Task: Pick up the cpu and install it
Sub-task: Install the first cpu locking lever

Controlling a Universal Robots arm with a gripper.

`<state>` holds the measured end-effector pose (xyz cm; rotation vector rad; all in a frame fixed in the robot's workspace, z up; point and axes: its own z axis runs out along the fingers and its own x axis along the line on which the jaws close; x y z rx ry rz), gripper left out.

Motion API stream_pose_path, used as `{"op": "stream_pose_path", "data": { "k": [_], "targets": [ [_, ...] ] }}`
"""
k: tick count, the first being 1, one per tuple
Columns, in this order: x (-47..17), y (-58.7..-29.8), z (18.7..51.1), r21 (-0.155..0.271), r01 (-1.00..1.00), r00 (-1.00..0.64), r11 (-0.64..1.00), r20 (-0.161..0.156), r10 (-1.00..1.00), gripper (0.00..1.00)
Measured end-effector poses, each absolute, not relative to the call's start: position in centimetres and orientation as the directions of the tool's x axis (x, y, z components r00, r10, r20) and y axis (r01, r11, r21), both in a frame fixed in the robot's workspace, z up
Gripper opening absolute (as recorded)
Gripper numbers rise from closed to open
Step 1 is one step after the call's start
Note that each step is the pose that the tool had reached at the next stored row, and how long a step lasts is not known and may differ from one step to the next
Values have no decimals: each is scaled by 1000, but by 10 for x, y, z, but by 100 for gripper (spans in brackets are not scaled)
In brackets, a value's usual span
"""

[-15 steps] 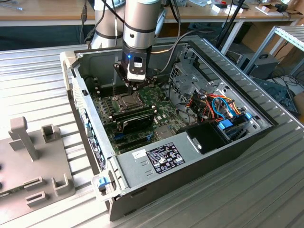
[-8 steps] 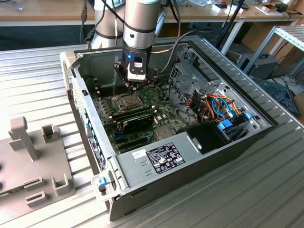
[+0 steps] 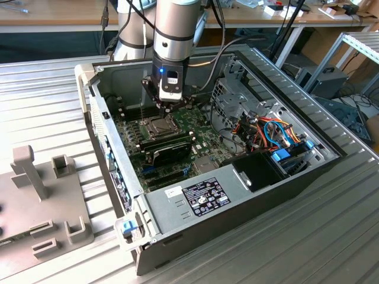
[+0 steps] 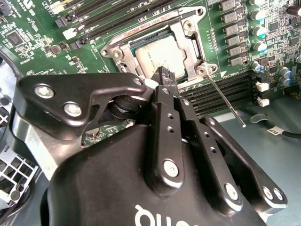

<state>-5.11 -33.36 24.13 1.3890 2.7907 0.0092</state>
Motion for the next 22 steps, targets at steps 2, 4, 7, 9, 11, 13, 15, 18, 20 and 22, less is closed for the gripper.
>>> {"op": "stream_pose_path", "data": {
  "k": [2,4,7,9,11,13,15,18,20,22],
  "targets": [
    [-51,-334,241,16,792,-610,610,-19,792,11],
    [-51,-334,241,16,783,-621,621,-19,784,11],
    [-51,-334,241,16,767,-641,641,-19,767,11],
    [-51,-334,241,16,749,-662,662,-19,749,11],
    [-51,-334,241,16,736,-676,676,-19,737,11],
    [-51,-334,241,16,722,-691,692,-19,722,11],
    [-51,-334,241,16,709,-705,705,-19,709,11],
    [-51,-334,241,16,681,-732,732,-19,681,11],
    [-51,-333,241,17,647,-762,762,-19,648,11],
    [-51,-333,241,16,608,-794,794,-19,608,11]
  ]
}}
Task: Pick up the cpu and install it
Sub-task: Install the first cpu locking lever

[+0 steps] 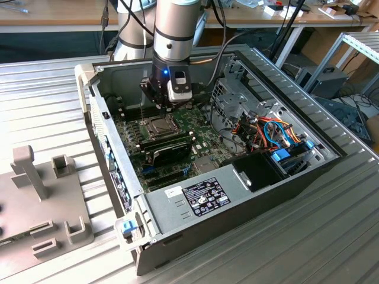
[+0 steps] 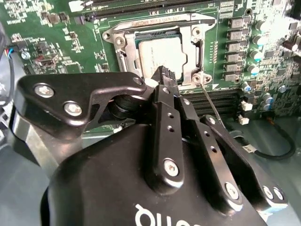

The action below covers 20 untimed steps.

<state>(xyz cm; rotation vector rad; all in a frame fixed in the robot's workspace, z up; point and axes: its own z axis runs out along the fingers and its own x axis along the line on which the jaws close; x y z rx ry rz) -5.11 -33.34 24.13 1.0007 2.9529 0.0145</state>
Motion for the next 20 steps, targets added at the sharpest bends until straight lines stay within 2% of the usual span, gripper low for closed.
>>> {"op": "stream_pose_path", "data": {
  "k": [20],
  "targets": [
    [-51,-333,241,16,396,-918,918,-19,396,11]
  ]
}}
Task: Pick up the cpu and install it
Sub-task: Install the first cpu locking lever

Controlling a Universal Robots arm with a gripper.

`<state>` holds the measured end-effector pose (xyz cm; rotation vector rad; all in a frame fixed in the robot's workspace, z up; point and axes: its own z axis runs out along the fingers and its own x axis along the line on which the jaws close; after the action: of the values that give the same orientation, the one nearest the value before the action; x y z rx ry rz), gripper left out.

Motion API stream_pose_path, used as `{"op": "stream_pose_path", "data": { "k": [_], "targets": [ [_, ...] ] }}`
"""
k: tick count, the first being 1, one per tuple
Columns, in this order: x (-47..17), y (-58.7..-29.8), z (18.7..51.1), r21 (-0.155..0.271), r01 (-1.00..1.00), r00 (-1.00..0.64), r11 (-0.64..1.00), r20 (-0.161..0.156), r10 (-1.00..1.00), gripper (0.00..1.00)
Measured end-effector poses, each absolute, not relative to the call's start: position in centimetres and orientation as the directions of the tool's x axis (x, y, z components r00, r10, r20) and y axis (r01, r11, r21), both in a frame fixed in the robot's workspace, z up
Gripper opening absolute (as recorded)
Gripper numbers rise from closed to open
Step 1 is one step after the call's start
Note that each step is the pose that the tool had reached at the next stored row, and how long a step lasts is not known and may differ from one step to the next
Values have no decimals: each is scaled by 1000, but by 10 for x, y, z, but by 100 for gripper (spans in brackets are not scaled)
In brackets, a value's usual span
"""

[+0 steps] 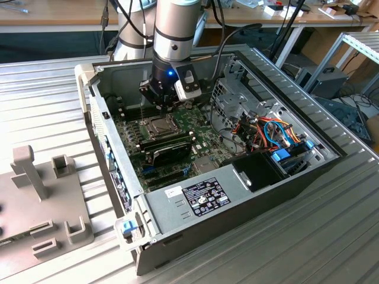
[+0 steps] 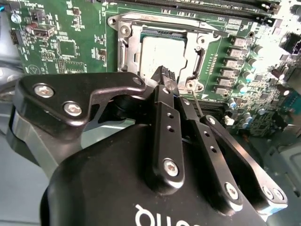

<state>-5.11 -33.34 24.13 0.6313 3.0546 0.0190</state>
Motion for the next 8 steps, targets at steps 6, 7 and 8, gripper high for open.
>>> {"op": "stream_pose_path", "data": {
  "k": [6,7,8],
  "targets": [
    [-51,-333,241,16,326,-945,945,-19,326,11],
    [-51,-333,241,16,316,-949,949,-19,316,11],
    [-51,-333,241,16,303,-953,953,-19,303,11]
  ]
}}
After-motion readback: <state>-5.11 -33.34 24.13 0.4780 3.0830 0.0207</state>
